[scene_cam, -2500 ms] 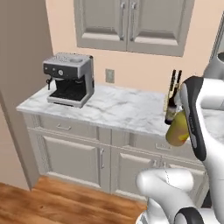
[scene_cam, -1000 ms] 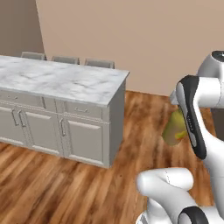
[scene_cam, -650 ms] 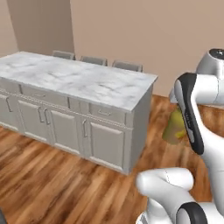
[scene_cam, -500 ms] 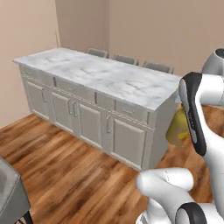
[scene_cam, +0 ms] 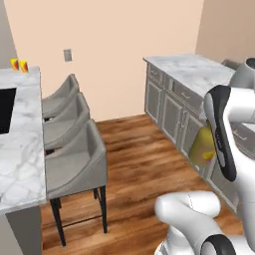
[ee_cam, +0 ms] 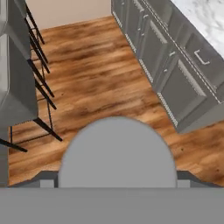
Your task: Place the drinks on the dining counter in a tight cluster.
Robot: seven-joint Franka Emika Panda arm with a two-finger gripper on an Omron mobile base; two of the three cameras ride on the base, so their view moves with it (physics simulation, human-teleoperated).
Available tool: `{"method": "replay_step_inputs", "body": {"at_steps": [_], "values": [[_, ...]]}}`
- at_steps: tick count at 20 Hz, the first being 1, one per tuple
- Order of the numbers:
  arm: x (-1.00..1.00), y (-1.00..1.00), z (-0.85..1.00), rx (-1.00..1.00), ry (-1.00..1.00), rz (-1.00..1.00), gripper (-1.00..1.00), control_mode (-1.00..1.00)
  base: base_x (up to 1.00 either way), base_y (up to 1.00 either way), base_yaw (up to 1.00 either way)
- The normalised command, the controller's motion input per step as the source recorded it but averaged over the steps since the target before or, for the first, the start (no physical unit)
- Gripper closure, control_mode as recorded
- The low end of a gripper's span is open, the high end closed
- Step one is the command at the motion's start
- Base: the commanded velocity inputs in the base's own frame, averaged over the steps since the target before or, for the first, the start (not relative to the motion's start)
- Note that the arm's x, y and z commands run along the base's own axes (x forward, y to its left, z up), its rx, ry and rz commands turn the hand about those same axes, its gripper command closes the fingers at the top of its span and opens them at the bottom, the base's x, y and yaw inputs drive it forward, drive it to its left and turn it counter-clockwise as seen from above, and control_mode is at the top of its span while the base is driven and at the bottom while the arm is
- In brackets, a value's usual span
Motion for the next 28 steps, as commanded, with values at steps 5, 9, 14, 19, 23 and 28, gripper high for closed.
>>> {"method": "replay_step_inputs", "body": {"at_steps": [5, 9, 14, 19, 23, 28], "values": [[0.00, 0.00, 0.00, 0.00, 0.00, 0.00, 1.00, 1.00, -0.05, 0.92, 0.06], [0.00, 0.00, 0.00, 0.00, 0.00, 0.00, 1.00, 1.00, -0.32, 1.00, 0.02], [0.00, 0.00, 0.00, 0.00, 0.00, 0.00, 1.00, 1.00, -0.18, 1.00, 0.01], [0.00, 0.00, 0.00, 0.00, 0.00, 0.00, 1.00, 1.00, -0.05, 1.00, 0.00], [0.00, 0.00, 0.00, 0.00, 0.00, 0.00, 1.00, 1.00, 0.32, 0.96, 0.00], [0.00, 0.00, 0.00, 0.00, 0.00, 0.00, 1.00, 1.00, 0.72, 0.14, 0.07]]}}
